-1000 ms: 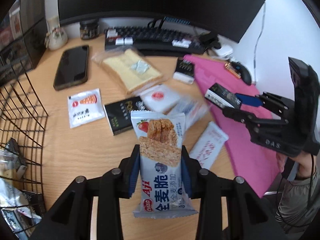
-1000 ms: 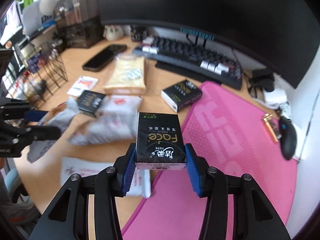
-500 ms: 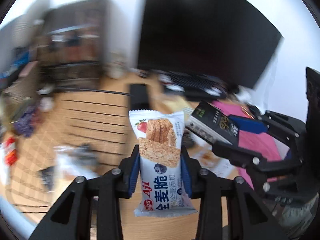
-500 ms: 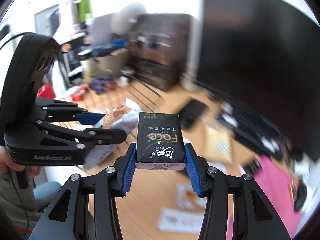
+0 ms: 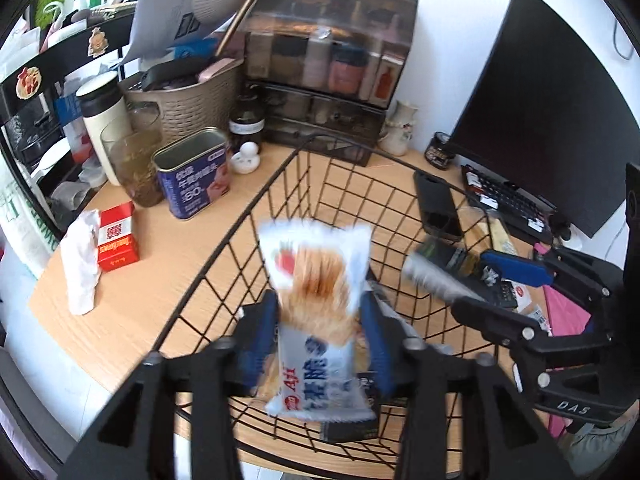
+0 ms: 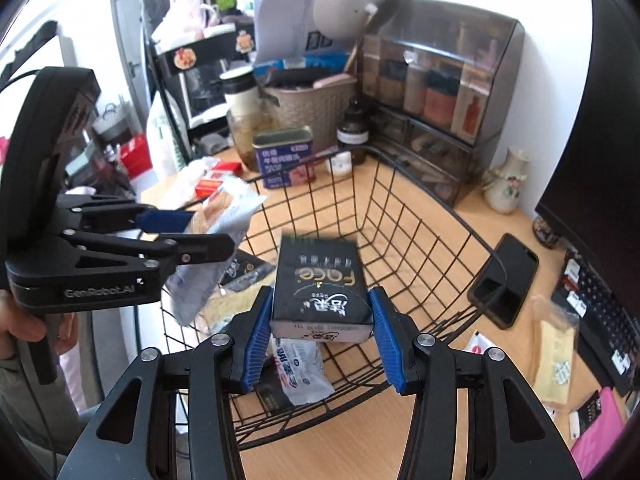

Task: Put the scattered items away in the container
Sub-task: 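Carry both items over the wire basket and open both tools, then move both open tools back over the snacks on the desk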

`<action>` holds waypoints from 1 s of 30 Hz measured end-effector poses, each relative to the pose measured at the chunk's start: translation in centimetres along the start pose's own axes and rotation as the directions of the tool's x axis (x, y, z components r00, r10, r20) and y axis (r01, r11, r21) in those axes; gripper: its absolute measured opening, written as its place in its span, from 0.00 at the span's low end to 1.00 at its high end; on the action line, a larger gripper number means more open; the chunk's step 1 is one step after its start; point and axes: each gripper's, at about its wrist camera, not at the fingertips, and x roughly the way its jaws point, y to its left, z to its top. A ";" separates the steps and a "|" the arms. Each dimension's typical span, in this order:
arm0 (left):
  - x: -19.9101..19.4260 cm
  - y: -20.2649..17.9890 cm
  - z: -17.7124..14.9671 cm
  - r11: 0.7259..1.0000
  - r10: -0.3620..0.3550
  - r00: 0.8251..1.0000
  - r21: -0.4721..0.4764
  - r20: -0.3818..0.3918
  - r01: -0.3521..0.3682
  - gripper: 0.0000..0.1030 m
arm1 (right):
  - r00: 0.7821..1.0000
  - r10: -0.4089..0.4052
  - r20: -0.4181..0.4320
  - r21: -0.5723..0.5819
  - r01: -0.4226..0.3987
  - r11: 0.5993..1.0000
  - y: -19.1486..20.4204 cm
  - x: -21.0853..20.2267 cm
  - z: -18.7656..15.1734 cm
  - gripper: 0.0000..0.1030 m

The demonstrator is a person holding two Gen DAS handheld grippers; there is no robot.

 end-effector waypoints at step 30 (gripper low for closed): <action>9.3 -26.8 -4.0 0.893 -0.191 0.956 0.364 -0.223 0.264 0.68 | 0.952 -0.273 -0.142 0.342 0.306 0.888 -19.5 -12.3 -21.3 0.50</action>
